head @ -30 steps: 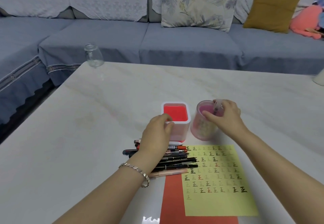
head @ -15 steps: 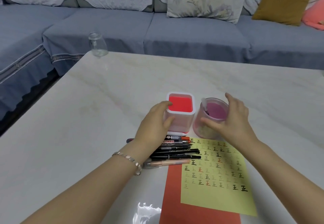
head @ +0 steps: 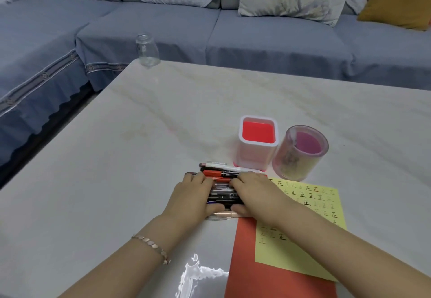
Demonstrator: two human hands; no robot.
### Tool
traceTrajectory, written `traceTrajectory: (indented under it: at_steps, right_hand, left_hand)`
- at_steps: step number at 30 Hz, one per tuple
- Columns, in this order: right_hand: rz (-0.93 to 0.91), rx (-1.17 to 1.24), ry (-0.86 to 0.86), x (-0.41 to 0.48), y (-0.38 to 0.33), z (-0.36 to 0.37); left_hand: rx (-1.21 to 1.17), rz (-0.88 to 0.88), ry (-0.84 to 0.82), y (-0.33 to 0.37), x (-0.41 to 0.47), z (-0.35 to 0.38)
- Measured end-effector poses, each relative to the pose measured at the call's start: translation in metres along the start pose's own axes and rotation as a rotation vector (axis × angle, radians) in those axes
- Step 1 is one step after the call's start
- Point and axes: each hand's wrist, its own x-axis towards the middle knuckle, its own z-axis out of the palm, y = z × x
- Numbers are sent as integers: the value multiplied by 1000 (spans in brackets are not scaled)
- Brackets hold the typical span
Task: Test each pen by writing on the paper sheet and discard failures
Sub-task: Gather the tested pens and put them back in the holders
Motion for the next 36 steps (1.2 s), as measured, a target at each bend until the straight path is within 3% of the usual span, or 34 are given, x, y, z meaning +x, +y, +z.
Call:
traceTrajectory:
  at_steps: [4, 7, 9, 10, 12, 14, 17, 20, 25, 29, 32, 36]
  right_hand:
    - [-13, 34, 4, -7, 2, 1]
    - [24, 160, 94, -19, 8, -2]
    - [87, 330, 149, -30, 14, -9]
    - [129, 451, 173, -36, 17, -11]
    - [187, 754, 233, -47, 18, -18]
    - [211, 1120, 201, -57, 16, -28]
    - [190, 1601, 1, -71, 13, -35]
    - [141, 1762, -132, -78, 12, -39]
    - [202, 1842, -165, -85, 17, -43]
    - [310, 2001, -84, -92, 25, -43]
    - [369, 1973, 19, -95, 31, -45]
    - [278, 1840, -13, -93, 29, -51]
  left_hand:
    - [-95, 16, 49, 7, -4, -5]
    - [-276, 27, 280, 7, -4, -6]
    - [-633, -86, 445, 16, -4, -14]
    - [-887, -163, 447, 24, -5, -23]
    - [-1409, -226, 303, 43, -7, -40]
    - [-1670, -181, 87, 57, -7, -49]
    - [-1624, -26, -61, 77, -4, -55]
    - [-1622, -73, -75, 92, 1, -59]
    - [-1691, -145, -183, 105, 0, -65]
    - [-1689, -220, -147, 106, 4, -64]
    - [-1614, -221, -103, 108, 7, -65]
    - [-1450, -208, -144, 119, 3, -64]
